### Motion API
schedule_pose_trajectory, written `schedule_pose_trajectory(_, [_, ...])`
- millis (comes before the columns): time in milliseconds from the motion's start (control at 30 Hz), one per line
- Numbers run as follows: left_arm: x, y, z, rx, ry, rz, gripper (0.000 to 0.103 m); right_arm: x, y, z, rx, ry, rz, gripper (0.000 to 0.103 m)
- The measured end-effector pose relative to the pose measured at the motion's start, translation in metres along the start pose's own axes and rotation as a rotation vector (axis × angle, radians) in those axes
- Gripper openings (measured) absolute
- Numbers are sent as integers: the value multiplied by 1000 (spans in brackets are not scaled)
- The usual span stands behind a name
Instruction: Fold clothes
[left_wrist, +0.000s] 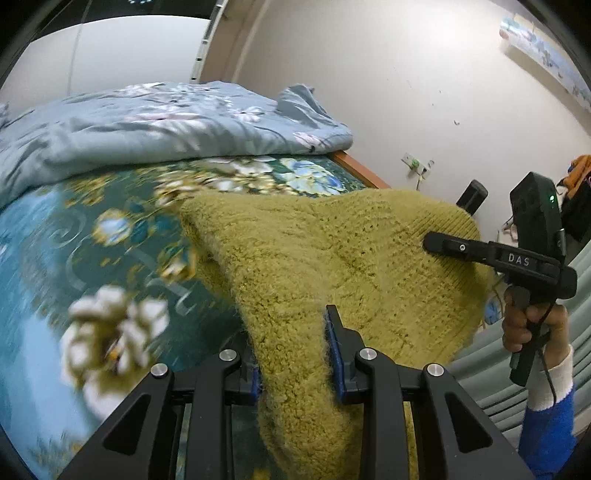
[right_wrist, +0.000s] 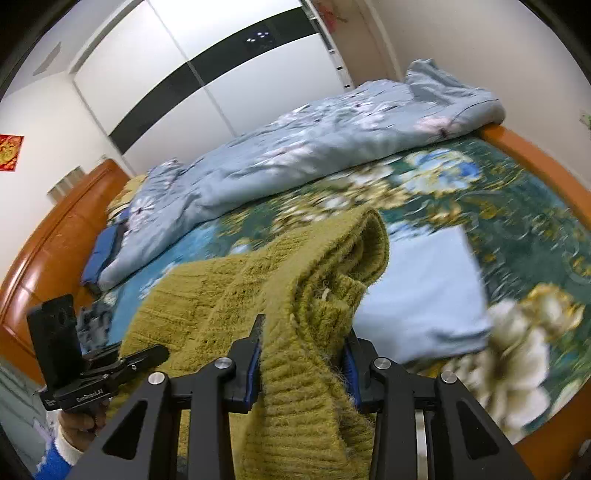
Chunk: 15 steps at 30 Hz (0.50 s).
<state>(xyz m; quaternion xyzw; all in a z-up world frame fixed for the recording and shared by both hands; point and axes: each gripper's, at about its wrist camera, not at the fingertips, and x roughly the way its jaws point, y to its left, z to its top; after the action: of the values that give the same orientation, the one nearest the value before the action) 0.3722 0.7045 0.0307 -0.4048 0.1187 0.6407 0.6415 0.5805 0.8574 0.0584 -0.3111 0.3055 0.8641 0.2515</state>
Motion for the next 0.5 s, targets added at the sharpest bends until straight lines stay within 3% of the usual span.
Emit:
schedule_pose_trajectory(300, [79, -6, 41, 1, -13, -11, 30, 25, -76, 56, 10, -48, -30, 38])
schedule_pose_trajectory(500, [132, 18, 20, -58, 61, -4, 31, 74, -123, 37, 61, 32, -62, 38])
